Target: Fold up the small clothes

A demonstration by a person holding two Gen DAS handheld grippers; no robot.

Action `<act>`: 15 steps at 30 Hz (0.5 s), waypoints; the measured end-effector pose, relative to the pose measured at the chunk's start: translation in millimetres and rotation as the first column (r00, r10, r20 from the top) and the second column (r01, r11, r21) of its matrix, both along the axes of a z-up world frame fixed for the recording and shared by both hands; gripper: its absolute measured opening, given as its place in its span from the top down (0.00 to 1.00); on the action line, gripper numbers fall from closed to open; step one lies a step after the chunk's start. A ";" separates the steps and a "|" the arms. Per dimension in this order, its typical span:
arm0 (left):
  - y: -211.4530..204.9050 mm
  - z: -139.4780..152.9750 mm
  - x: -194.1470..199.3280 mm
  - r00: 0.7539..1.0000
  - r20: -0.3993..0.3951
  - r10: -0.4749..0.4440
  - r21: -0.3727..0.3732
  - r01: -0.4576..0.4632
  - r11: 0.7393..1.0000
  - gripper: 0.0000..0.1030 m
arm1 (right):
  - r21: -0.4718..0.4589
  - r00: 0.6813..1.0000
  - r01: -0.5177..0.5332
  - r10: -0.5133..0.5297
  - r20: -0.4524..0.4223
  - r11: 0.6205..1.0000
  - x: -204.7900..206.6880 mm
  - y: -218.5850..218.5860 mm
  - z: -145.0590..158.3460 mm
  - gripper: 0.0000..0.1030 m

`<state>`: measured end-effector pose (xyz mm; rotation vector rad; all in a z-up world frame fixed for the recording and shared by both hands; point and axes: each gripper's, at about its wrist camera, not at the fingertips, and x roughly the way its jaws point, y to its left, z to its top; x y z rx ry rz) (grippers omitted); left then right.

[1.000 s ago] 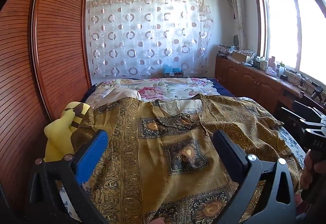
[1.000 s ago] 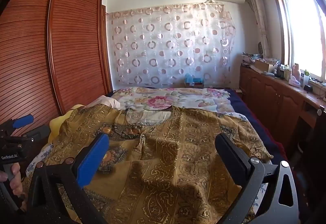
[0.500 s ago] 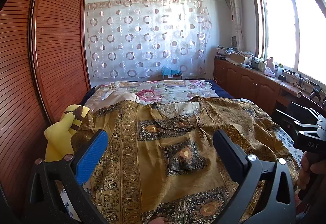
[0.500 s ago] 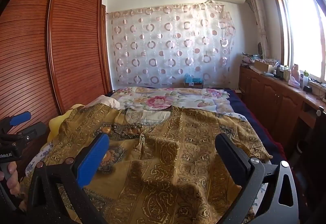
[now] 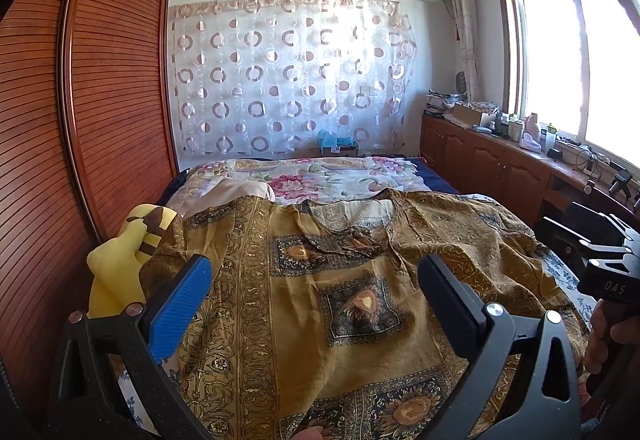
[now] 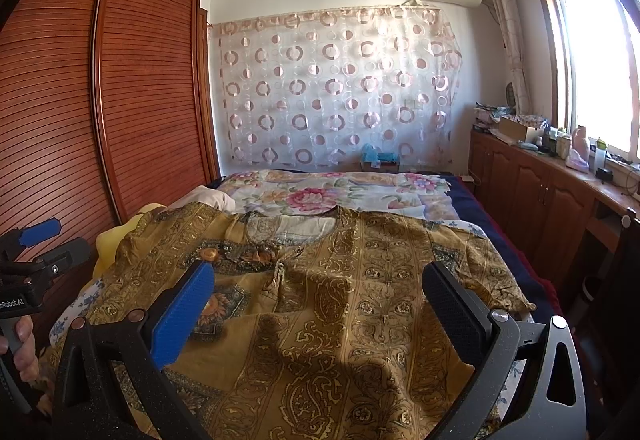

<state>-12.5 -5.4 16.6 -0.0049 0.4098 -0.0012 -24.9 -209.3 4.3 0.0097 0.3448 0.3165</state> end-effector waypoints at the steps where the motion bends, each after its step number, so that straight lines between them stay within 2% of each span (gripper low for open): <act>1: 1.1 -1.4 1.0 1.000 -0.001 -0.001 -0.001 0.001 1.000 0.00 | -0.001 1.000 0.000 0.000 0.000 1.000 -0.2 0.7 0.0 0.00; 15: 1.0 -0.4 1.1 1.000 -0.001 0.000 -0.002 0.000 1.000 0.00 | -0.002 1.000 -0.001 0.001 0.000 1.000 -0.3 0.7 -0.1 0.00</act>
